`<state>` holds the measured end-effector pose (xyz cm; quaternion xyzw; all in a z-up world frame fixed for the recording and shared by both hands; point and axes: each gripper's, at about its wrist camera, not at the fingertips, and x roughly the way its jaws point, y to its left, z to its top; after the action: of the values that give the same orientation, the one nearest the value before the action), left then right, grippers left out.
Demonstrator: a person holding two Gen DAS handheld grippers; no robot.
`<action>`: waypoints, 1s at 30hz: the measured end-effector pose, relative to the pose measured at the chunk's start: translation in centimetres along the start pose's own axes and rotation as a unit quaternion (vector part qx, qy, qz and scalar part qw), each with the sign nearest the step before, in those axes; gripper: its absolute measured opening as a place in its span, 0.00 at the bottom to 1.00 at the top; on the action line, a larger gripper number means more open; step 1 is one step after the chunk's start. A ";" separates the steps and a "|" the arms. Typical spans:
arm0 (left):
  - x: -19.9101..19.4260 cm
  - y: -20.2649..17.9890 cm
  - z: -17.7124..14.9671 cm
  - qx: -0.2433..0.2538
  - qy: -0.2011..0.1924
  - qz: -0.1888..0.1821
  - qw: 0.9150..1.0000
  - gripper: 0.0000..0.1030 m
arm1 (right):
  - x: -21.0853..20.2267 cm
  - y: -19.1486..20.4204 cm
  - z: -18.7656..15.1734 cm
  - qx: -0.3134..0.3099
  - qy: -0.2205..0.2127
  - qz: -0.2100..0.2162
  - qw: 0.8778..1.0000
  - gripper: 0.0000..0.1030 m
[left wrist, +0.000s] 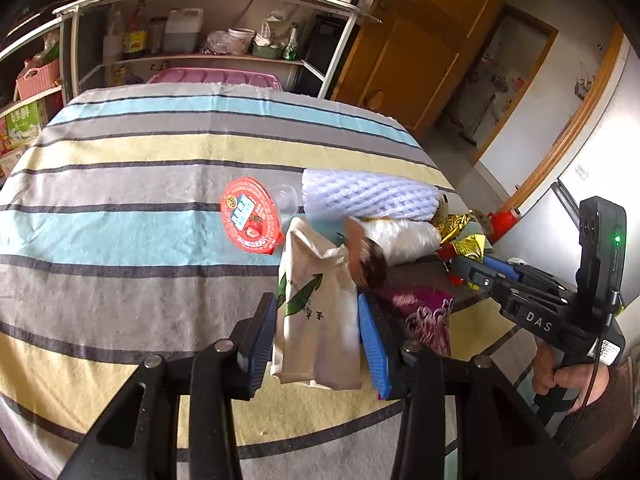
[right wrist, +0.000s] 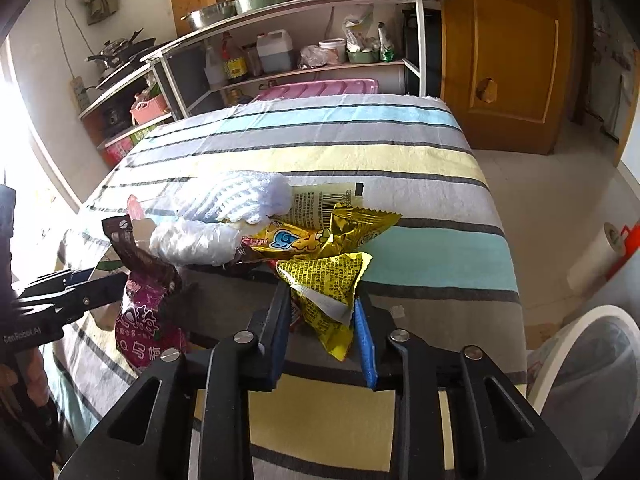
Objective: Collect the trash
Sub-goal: 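Grasp the paper bag with the left tool while the right tool grasps the yellow wrapper, then carry the paper bag and yellow wrapper over the white bin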
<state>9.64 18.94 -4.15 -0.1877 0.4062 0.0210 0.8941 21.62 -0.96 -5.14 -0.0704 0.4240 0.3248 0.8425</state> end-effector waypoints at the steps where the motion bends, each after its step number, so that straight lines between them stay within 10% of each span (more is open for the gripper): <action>1: -0.1 -0.2 0.0 0.004 -0.001 0.000 1.000 0.42 | -0.1 0.0 -0.1 0.000 0.000 0.001 1.000 0.28; 30: -6.1 -3.8 1.1 0.038 -0.070 -0.011 0.997 0.42 | -6.9 -0.4 -2.1 0.041 -0.065 0.026 0.997 0.26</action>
<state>7.10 16.53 2.21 -0.1561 0.3410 0.0093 0.9270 17.53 -5.49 -1.30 -0.0039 0.3828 0.3331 0.8617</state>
